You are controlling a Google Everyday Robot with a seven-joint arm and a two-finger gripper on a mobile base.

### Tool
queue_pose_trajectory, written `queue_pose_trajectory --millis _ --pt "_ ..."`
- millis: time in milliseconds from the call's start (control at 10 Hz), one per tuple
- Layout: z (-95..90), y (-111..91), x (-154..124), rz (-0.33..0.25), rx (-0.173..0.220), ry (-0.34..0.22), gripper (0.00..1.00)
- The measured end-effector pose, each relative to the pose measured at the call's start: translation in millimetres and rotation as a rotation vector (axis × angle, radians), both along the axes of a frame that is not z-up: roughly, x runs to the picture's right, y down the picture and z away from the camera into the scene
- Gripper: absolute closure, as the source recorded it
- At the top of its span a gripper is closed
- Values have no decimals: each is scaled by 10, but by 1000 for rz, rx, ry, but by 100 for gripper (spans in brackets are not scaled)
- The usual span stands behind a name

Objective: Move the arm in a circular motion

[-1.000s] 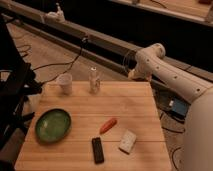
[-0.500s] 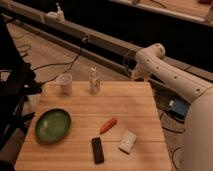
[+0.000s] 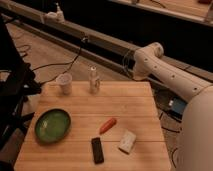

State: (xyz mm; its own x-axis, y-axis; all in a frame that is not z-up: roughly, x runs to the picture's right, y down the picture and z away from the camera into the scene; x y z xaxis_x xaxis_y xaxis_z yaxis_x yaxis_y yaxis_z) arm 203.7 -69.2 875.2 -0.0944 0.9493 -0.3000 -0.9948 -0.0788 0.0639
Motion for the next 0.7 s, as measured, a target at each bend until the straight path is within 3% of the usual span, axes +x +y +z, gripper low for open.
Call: queue_pose_trajectory --millis 400,600,700 --pt "4 -195 -1077 -162 37 -154 100" --pt "-125 11 -1623 -260 19 -270 100" --pt "-229 268 -1875 -321 -14 -341 100"
